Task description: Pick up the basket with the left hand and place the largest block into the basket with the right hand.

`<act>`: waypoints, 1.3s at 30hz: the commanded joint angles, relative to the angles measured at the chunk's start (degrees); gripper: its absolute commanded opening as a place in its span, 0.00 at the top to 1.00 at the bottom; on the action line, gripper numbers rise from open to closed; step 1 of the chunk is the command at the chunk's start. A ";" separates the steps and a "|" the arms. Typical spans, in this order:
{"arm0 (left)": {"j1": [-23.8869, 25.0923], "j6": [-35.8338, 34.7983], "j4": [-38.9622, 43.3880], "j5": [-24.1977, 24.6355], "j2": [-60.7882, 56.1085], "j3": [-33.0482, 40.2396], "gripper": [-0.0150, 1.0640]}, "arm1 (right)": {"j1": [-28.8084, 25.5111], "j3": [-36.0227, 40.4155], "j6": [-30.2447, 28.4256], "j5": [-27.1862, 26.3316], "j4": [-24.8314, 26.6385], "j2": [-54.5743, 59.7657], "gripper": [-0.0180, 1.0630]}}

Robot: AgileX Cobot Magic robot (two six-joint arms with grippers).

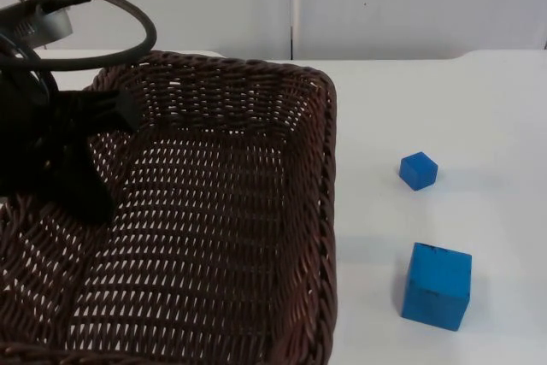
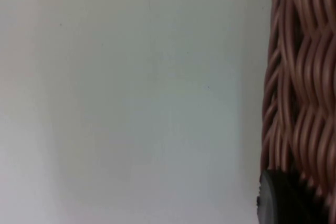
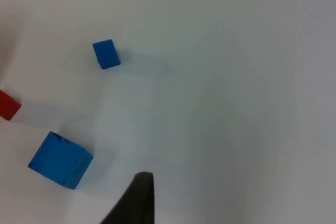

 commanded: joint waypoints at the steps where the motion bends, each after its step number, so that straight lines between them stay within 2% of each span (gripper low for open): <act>1: -0.06 -0.12 -1.76 -0.04 -0.77 0.07 0.99 | -0.20 -0.49 -5.34 -1.25 5.22 2.27 0.01; 2: -0.06 -0.12 -1.76 -0.04 -0.77 0.07 0.99 | -0.20 -0.49 -5.34 -1.25 5.22 2.27 0.01; 5: -0.06 -0.12 -1.76 -0.04 -0.77 0.07 0.99 | -0.20 -0.49 -9.97 -1.47 11.15 4.46 0.01; 10: -0.06 -0.12 -1.76 -0.04 -0.77 0.07 0.99 | -0.20 -0.49 -13.18 -1.47 15.29 6.45 0.01; 17: -0.06 -0.12 -1.76 -0.04 -0.77 0.07 0.99 | 3.01 -0.49 -14.24 -2.23 15.08 8.08 0.01; 22: -0.06 -0.12 -1.76 -0.04 -0.77 0.07 0.99 | 11.89 -0.49 -14.47 -5.58 13.26 11.39 0.01; 23: -0.06 -0.12 -1.76 -0.04 -0.77 0.07 0.99 | 11.89 -0.49 -14.47 -5.58 13.26 11.39 0.01; 27: -0.06 -0.12 -1.76 -0.04 -0.77 0.07 0.99 | 20.38 -0.49 -14.47 -7.87 8.71 16.71 0.01; 28: -0.06 -0.12 -1.76 -0.04 -0.77 0.07 0.99 | 20.38 -0.49 -14.47 -7.87 8.71 16.71 0.01; 32: -0.06 -0.12 -1.37 -0.04 -0.77 0.07 0.99 | 27.36 -0.49 -14.47 -13.01 5.67 23.58 0.01; 39: -0.06 -0.12 -1.37 -0.04 -0.77 0.07 0.99 | 29.65 -0.49 -21.43 -15.72 5.67 31.09 0.01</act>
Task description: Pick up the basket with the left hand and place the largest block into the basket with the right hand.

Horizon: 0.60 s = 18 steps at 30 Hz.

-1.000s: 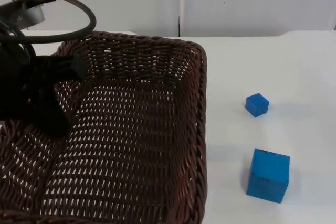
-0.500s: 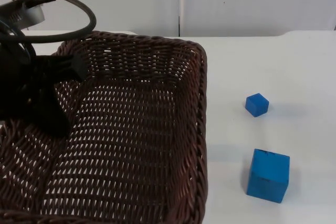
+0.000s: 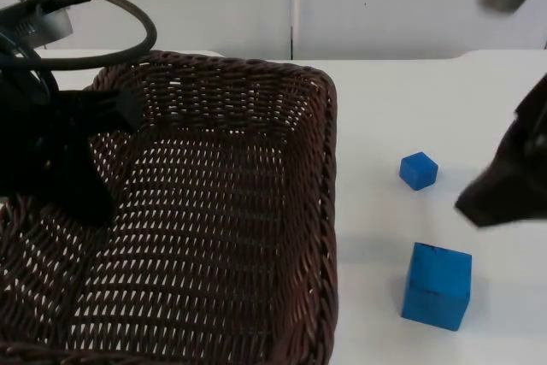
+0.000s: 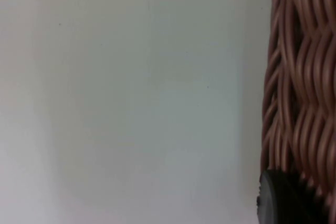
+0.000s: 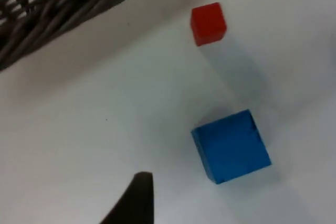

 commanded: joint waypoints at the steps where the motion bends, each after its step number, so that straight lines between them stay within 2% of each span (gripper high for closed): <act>1: -0.06 -0.12 -1.19 -0.04 -0.77 0.07 0.99 | 0.37 -0.49 -2.76 -1.22 -0.22 2.01 0.01; 5: -0.06 -0.12 -1.19 -0.04 -0.77 0.07 0.99 | 0.37 -0.49 -5.61 -2.51 -0.22 6.22 0.01; 9: -0.06 -0.12 -1.19 -0.04 -0.77 0.07 0.99 | 0.37 -0.49 -8.93 -7.26 -0.22 11.50 0.01; 13: -0.06 -0.12 -1.19 -0.04 -0.77 0.07 0.99 | 0.37 -0.49 -10.67 -11.03 -0.22 14.84 0.01; 18: -0.06 -0.12 -1.19 -0.04 -0.77 0.07 0.99 | 0.37 -0.49 -10.82 -12.26 -0.22 18.62 0.01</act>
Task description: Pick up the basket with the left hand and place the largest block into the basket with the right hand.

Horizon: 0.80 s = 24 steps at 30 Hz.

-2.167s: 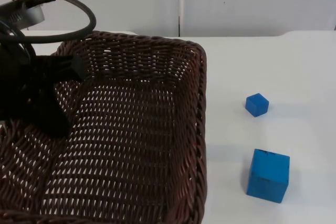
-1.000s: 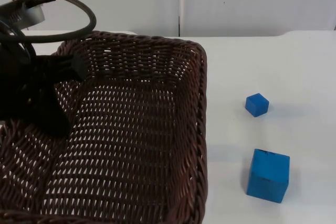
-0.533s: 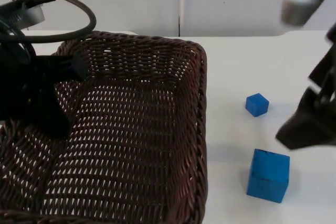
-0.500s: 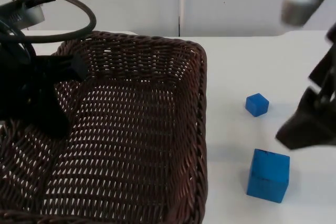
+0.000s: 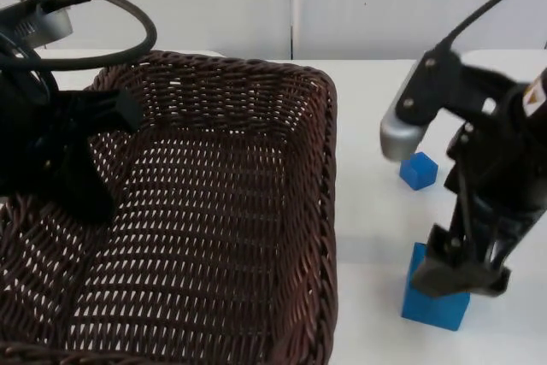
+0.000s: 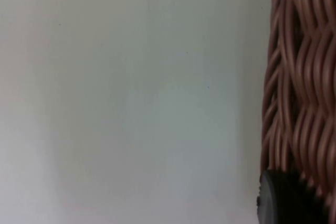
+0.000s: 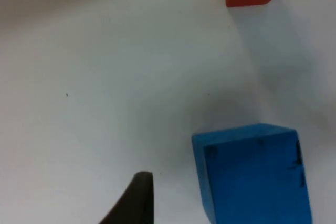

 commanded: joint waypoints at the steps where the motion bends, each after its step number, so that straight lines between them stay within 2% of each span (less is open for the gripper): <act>1: -0.06 -0.24 -1.19 -0.04 -0.77 0.07 0.99 | 0.29 -0.40 -0.79 -0.77 -0.11 1.13 0.01; 11: -0.06 -0.24 -1.18 -0.26 -0.77 0.07 0.99 | 0.29 -0.40 -2.30 -1.86 -0.11 10.10 0.01; 19: -0.06 -0.24 -1.18 -0.26 -0.77 0.07 0.99 | 0.29 -0.40 -2.30 -5.10 -0.11 14.16 0.01; 24: -0.06 -0.24 -1.18 -0.49 -0.77 0.07 0.99 | 0.29 -0.40 -2.30 -6.08 -0.11 14.25 0.08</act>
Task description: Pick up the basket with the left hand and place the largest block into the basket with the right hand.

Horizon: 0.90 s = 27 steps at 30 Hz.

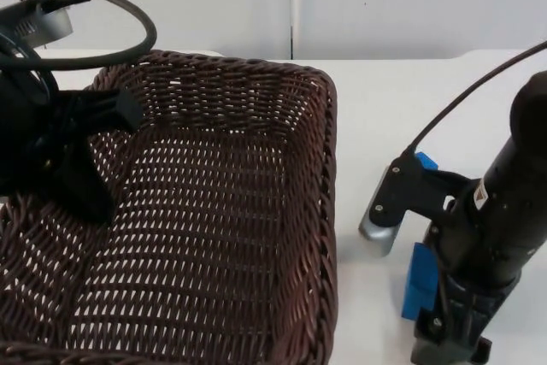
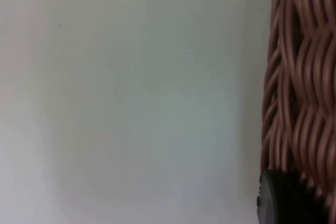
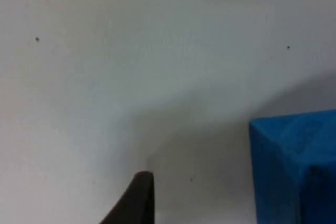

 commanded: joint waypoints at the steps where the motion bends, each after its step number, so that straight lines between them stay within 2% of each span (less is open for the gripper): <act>1: -0.06 -0.24 -1.18 -0.49 -0.77 0.07 0.99 | 0.29 -0.36 -0.23 -1.19 -0.11 -0.21 0.12; 2: -0.06 -0.24 -1.18 -0.49 -0.77 0.07 0.99 | 0.29 -0.36 -0.23 -1.19 -0.11 -0.21 0.12; 6: -0.06 -0.24 -1.18 -0.49 -0.77 0.07 0.99 | 0.29 -0.36 -0.23 -1.44 -0.11 -0.21 0.34; 7: -0.06 -0.24 -1.18 -0.49 -0.77 0.07 0.99 | 0.29 -0.36 -0.23 -1.44 -0.11 -0.21 0.44; 8: -0.06 -0.24 -1.18 -0.49 -0.77 0.07 0.99 | 0.29 -0.36 -0.23 -1.44 -0.11 -0.21 0.44; 9: -0.06 -0.24 -1.18 -0.49 -0.77 0.07 0.99 | 0.29 -0.36 -0.23 -1.33 -0.11 -0.21 0.54; 10: -0.06 -0.24 -1.18 -0.49 -0.77 0.07 0.99 | 0.29 -0.36 0.00 -0.69 -0.11 -0.21 0.69; 13: -0.06 -0.24 -1.18 -0.61 -0.77 0.07 0.99 | 0.29 -0.36 0.00 3.60 -0.11 -1.12 0.98; 14: -0.06 -0.24 -1.18 -0.61 -0.77 0.07 0.99 | 0.29 -0.36 0.00 3.60 -0.11 -1.12 0.98; 16: -0.06 -0.24 -1.18 -1.03 -0.77 0.07 0.99 | 0.29 -0.36 0.70 7.52 0.03 -2.69 0.98; 20: -0.06 -0.24 -1.18 -1.17 -0.77 0.07 0.99 | 0.29 -0.36 3.20 11.55 -0.11 -7.25 0.98; 23: -0.06 -0.24 -1.18 -1.17 -0.77 0.07 0.99 | 0.29 -0.36 3.21 12.57 -0.11 -10.14 0.98; 27: -0.06 -0.24 -1.18 -1.17 -0.77 0.07 0.99 | 0.29 -0.36 5.90 14.13 -0.11 -20.46 0.98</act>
